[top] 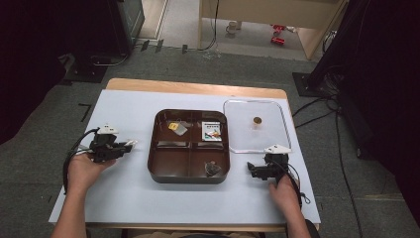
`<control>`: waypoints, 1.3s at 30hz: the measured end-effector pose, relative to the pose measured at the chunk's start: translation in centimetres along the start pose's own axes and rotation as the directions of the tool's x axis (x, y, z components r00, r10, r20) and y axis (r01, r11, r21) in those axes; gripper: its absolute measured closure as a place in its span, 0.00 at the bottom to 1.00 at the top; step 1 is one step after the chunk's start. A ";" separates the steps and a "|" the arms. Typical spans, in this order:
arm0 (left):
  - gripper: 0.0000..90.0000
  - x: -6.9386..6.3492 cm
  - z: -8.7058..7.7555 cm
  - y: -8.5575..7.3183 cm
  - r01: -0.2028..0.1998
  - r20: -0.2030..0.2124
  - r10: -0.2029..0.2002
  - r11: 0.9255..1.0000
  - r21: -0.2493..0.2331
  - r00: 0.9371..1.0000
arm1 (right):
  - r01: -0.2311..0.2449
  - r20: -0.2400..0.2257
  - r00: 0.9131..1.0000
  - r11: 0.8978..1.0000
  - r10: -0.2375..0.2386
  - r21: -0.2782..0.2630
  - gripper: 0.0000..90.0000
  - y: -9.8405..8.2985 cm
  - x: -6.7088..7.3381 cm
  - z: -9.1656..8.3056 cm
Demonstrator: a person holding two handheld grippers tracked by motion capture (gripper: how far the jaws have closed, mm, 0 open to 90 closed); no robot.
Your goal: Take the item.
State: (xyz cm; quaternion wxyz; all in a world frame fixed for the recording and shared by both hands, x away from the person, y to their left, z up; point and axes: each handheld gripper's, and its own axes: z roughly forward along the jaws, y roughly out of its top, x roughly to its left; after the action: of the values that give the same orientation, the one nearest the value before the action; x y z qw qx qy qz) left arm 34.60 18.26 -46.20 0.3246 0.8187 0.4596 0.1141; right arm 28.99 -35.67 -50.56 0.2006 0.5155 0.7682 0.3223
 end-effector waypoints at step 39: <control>0.65 1.1 -2.1 -1.9 0.018 -0.017 -0.019 0.999 -0.038 1.000 | 0.000 -0.001 1.000 1.000 0.000 0.001 0.00 0.0 0.0 0.0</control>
State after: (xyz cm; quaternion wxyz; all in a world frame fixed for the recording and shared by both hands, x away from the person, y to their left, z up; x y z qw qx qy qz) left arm 32.93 20.74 -45.93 0.3373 0.8071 0.4676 0.1270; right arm 29.00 -35.68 -50.56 0.1999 0.5156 0.7685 0.3219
